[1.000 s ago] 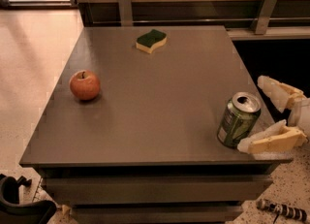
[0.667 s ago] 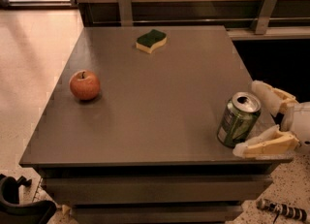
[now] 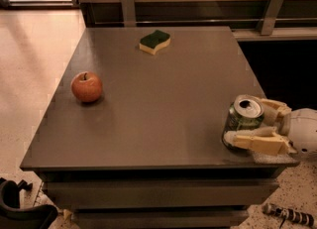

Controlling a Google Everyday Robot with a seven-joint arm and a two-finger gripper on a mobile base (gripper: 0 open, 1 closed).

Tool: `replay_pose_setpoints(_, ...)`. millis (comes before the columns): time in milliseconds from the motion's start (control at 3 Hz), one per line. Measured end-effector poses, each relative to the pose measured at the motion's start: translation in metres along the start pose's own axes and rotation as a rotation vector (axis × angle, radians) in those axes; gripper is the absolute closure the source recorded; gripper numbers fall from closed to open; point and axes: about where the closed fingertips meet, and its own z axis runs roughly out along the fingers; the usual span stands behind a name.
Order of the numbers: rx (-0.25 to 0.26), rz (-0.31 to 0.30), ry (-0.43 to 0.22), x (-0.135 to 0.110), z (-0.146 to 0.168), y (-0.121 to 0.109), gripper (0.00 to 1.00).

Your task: Move green can near sponge

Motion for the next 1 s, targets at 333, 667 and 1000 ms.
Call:
replay_pose_setpoints(333,-0.003,-0.004,0.001,-0.0021,0.0016,0.0012,0.59)
replay_pose_setpoints(667,-0.006,-0.009,0.001,-0.0043,0.0032,0.0025,0.82)
replay_pose_setpoints(1000,-0.010,-0.014,0.002,-0.0068,0.0051,0.0040,1.00)
